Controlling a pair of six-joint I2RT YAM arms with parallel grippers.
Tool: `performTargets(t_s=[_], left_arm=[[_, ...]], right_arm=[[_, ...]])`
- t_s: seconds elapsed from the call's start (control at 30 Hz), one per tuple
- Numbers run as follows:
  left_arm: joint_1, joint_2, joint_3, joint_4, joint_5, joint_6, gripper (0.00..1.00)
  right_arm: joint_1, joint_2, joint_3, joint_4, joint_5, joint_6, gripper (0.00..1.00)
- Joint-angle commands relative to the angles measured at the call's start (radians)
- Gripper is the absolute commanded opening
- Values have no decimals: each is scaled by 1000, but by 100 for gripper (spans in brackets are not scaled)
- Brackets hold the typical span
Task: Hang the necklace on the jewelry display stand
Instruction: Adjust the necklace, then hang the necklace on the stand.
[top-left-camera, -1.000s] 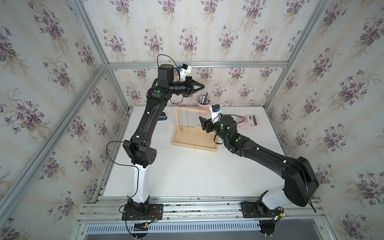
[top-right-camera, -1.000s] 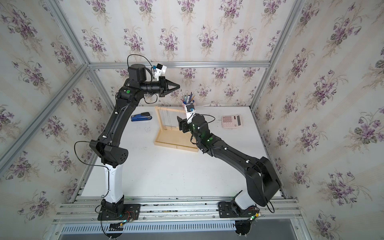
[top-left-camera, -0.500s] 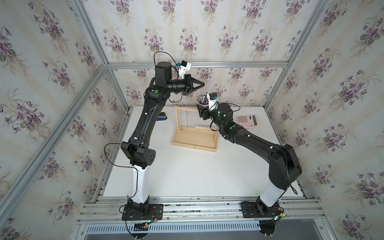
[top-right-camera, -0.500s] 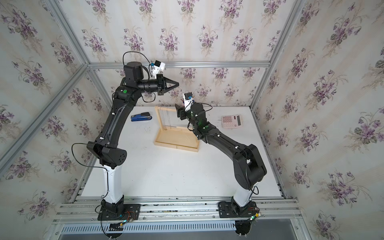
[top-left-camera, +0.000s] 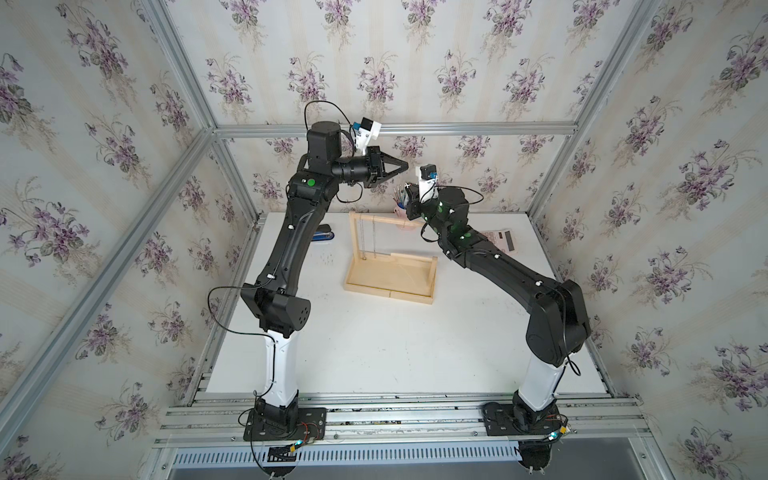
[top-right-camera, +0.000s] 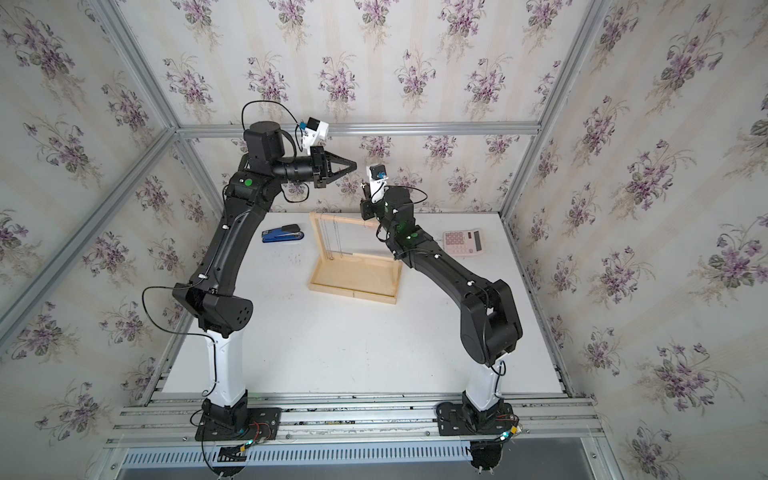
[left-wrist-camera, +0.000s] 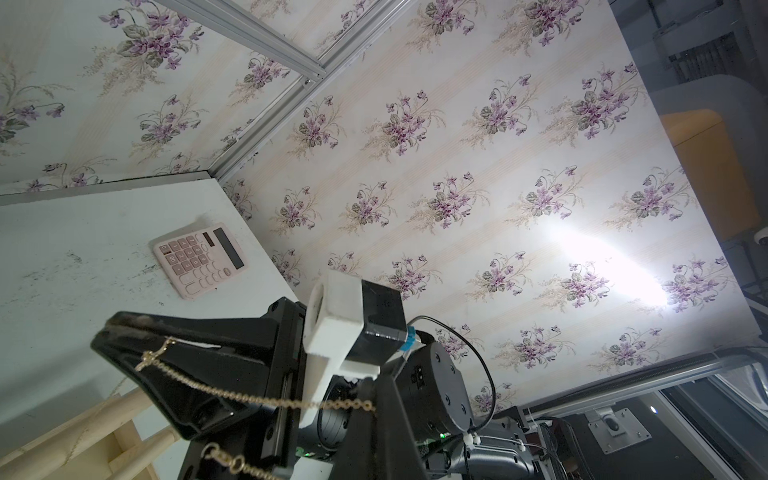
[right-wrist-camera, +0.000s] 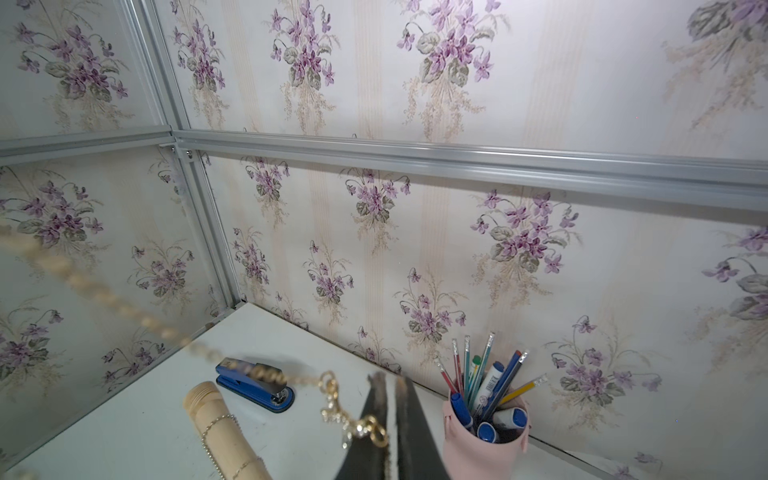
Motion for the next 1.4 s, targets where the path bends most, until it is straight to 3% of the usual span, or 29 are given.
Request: performTargets(t_s=[0.0, 0.4, 0.77, 1.1, 1.23, 1.37], left_arm=[[2, -18, 5, 39, 19, 13, 0], [3, -11, -2, 28, 23, 31, 0], [2, 5, -12, 18, 23, 42, 0], [-12, 4, -138, 21, 28, 71, 0], [-14, -23, -204, 25, 17, 95, 0], [-13, -37, -251, 28, 8, 105, 0]], right_arm=[[-3, 23, 61, -22, -2, -54, 13], [-48, 142, 307, -116, -15, -131, 14], [-54, 206, 369, -134, -21, -156, 14], [-54, 229, 315, -203, -63, -143, 19], [-54, 225, 321, -278, -102, -164, 31], [-54, 193, 306, -331, -116, -174, 50]])
